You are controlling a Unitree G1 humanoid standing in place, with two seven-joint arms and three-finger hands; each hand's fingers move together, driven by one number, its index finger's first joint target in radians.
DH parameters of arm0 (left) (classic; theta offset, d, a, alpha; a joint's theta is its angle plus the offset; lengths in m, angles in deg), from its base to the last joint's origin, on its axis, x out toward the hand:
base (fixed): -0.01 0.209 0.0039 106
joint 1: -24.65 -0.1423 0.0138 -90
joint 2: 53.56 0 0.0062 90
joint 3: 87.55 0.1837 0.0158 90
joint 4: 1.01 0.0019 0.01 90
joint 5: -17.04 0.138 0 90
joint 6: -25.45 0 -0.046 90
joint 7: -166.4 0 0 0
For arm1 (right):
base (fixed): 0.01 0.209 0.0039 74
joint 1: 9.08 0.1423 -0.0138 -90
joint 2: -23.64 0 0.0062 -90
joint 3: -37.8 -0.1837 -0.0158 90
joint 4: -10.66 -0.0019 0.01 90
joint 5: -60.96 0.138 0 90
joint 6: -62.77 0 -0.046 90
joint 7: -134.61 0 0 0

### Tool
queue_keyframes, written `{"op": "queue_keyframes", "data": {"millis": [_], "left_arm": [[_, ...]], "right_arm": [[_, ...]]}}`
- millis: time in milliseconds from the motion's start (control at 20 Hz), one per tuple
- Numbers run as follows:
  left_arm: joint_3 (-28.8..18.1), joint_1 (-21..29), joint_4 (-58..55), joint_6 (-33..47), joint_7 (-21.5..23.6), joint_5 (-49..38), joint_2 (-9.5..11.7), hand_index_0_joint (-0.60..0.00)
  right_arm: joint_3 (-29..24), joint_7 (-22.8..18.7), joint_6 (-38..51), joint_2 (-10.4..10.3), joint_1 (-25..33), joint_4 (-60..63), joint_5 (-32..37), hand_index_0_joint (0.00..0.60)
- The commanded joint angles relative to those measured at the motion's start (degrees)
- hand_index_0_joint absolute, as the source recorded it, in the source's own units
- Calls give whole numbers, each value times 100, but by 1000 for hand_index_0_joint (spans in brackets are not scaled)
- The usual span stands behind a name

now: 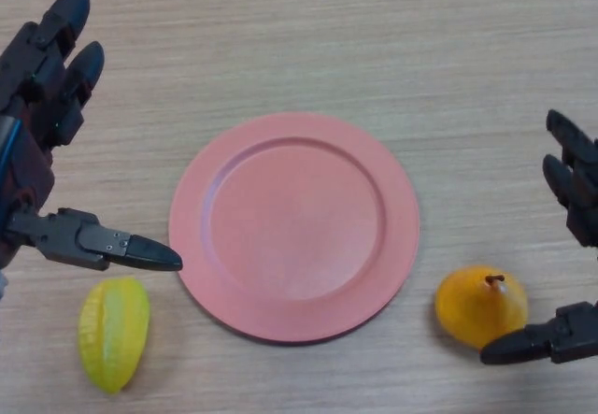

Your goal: Pick up the yellow pear and place it on the plate

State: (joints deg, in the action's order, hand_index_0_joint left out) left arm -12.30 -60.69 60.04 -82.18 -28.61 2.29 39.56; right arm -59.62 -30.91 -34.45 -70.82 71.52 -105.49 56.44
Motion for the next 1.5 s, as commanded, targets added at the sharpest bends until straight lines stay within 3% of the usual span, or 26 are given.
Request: {"op": "queue_keyframes", "data": {"millis": [50,600,650,800,850,900,1000,1150,1350,1500], "left_arm": [[-543,250,-274,813,182,-100,327,0],[-555,91,-545,725,144,87,238,0],[-552,87,-547,725,143,89,233,0],[-548,75,-568,794,162,136,219,0],[-555,63,-577,806,168,138,208,0],[-588,42,-608,757,163,85,203,0],[-640,32,-643,688,154,77,226,0],[-677,14,-675,674,208,97,219,0],[-696,-14,-714,629,280,23,195,0],[-760,-25,-830,381,262,-159,216,0]], "right_arm": [[-161,-485,1267,96,73,98,-137,0],[603,-1580,2111,-19,-156,1560,-387,0],[611,-1631,2132,-22,-155,1598,-400,50],[715,-1946,2220,-32,-145,1867,-553,450],[763,-2194,2250,-19,-149,2062,-827,550],[771,-2478,2162,4,-148,2215,-1173,600],[724,-2656,2003,31,-122,2183,-1365,600],[656,-2599,2048,46,-90,2047,-1287,600],[585,-2187,1347,31,52,1158,-1039,600],[776,-1946,350,-34,401,333,-866,600]]}}
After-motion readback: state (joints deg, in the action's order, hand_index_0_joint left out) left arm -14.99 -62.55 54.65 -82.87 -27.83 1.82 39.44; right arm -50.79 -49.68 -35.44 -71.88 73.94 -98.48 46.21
